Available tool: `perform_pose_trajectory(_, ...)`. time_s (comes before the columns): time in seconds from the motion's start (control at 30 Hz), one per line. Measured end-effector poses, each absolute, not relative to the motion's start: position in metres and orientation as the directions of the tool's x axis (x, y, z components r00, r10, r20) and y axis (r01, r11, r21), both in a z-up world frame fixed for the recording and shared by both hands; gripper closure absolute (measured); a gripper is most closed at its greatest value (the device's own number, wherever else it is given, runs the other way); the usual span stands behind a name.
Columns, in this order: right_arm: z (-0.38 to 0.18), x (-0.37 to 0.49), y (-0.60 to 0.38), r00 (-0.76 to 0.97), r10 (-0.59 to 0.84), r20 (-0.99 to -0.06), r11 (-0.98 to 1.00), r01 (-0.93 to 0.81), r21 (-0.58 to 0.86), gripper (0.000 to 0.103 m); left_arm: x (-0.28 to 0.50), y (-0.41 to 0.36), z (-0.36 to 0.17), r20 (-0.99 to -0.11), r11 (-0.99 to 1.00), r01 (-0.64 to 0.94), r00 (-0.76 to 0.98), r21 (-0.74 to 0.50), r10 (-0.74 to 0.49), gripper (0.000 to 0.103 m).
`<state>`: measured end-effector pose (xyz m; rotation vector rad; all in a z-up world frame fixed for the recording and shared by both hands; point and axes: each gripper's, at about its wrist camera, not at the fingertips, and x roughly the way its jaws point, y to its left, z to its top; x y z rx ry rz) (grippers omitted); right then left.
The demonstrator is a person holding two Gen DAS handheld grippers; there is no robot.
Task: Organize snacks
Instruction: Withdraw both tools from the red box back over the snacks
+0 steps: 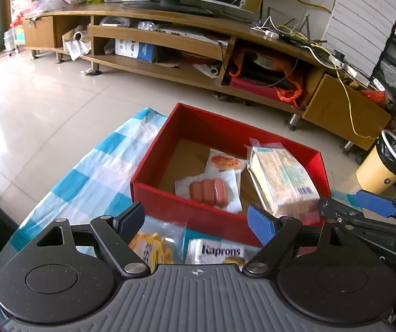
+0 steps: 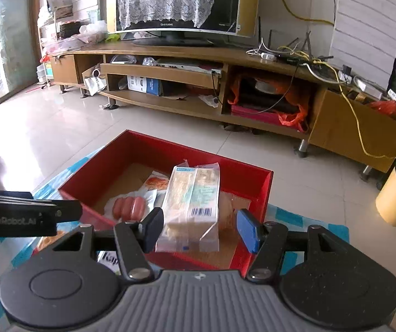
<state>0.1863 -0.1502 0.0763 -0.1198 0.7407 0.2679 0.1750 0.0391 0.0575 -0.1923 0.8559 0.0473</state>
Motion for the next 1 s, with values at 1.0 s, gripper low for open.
perform_pose_trajectory(1.0,0.074,0.095,-0.159,0.684,0.187,-0.705,0.949,-0.311,-0.051,0.039,0.101,0.033,0.044,-0.784,0.989,-0.042,0.615,-0.142,-0.086,0.017)
